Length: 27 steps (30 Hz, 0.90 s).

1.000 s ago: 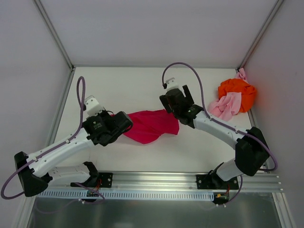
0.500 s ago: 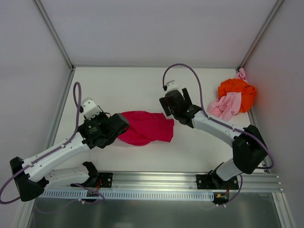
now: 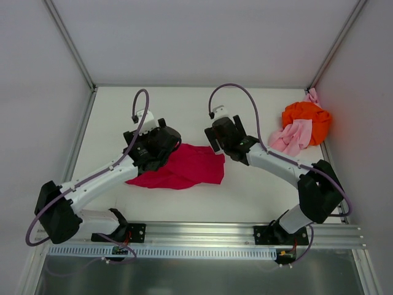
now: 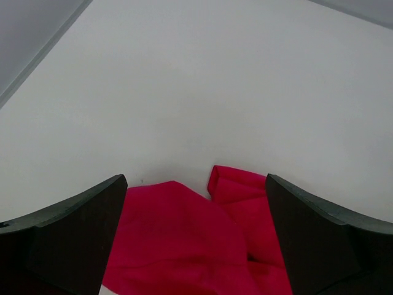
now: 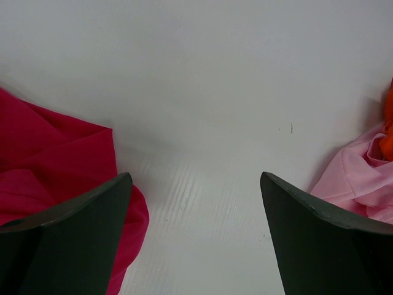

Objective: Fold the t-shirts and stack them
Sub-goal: Flatten out the tshirt

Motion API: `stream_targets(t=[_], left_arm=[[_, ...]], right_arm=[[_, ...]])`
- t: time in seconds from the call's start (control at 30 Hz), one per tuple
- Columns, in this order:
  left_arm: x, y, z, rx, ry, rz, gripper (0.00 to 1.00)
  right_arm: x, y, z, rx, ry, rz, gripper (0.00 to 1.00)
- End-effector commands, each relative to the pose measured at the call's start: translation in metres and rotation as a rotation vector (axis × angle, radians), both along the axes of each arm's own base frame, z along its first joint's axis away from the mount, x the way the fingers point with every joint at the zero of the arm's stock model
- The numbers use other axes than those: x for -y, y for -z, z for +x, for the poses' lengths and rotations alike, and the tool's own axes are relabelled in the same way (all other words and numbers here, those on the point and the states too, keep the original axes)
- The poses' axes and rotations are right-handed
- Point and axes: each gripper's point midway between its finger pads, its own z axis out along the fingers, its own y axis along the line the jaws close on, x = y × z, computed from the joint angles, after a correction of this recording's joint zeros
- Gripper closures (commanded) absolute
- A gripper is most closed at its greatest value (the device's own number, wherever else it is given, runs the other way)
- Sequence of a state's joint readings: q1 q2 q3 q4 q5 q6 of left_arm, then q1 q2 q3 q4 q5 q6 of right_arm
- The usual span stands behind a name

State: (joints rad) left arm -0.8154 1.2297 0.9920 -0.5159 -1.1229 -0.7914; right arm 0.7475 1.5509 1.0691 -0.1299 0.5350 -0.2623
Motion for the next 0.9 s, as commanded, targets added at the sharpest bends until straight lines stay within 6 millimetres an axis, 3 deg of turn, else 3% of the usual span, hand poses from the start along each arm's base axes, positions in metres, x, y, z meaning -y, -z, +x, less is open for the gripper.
stream_targets(t=[0.0,0.07,0.23,0.57,0.87], left_arm=[[0.016,0.019,0.028,-0.067,0.056,-0.033,0.01],[0.029,0.044,0.040,-0.113,0.077,-0.026,0.01],[0.035,0.096,0.054,-0.233,0.049,-0.003,0.01],[0.035,0.126,0.043,-0.289,0.013,-0.043,0.05],[0.042,0.181,0.033,-0.380,0.008,-0.106,0.11]], right_arm=[[-0.004,-0.010,0.002,0.029,0.007,0.058,0.09],[-0.004,-0.013,0.001,0.031,0.002,0.068,0.09],[0.000,-0.018,-0.002,0.047,0.006,0.077,0.10],[-0.001,-0.017,-0.001,0.052,0.010,0.078,0.10],[0.010,-0.027,-0.005,0.076,0.036,0.074,0.10]])
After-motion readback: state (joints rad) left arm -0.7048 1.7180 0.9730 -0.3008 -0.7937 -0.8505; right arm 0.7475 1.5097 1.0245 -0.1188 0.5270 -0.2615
